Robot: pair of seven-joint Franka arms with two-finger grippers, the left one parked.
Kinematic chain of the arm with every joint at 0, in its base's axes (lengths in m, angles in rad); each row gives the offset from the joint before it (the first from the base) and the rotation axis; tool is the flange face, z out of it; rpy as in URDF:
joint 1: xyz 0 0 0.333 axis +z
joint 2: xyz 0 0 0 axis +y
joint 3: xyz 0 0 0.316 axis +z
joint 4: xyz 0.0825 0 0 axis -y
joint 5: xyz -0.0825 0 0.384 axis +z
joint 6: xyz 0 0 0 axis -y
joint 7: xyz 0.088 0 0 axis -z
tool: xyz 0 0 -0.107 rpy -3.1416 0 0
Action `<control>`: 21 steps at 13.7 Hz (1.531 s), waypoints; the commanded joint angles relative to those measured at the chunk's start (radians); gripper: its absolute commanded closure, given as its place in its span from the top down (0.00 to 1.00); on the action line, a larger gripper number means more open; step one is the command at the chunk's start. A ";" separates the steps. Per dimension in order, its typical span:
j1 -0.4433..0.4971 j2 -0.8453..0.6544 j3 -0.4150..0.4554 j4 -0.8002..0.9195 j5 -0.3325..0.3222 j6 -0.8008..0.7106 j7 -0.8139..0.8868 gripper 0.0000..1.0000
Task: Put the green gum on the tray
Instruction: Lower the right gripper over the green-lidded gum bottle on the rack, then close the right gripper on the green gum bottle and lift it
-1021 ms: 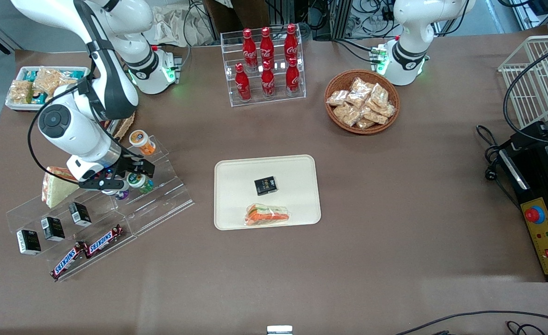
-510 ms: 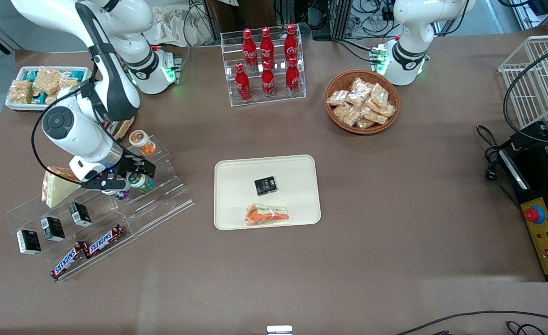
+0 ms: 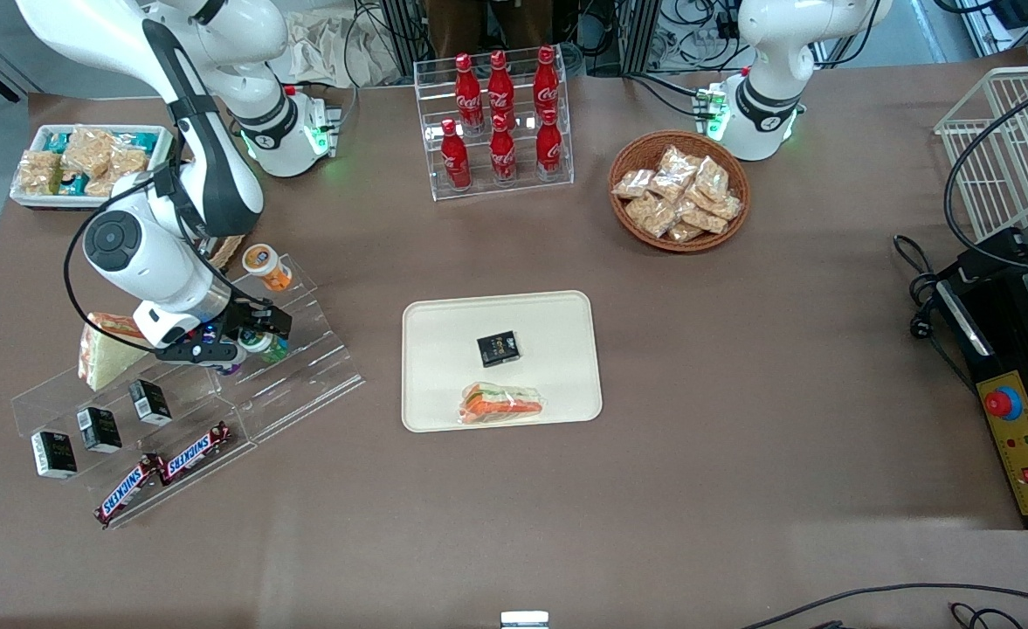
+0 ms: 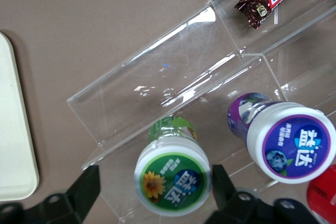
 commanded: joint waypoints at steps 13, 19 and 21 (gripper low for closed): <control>-0.004 -0.026 -0.001 0.419 0.018 -0.544 -0.005 0.47; 0.071 -0.027 0.001 0.704 0.101 -0.815 0.125 0.47; 0.170 -0.024 -0.001 0.707 0.098 -0.806 0.287 0.47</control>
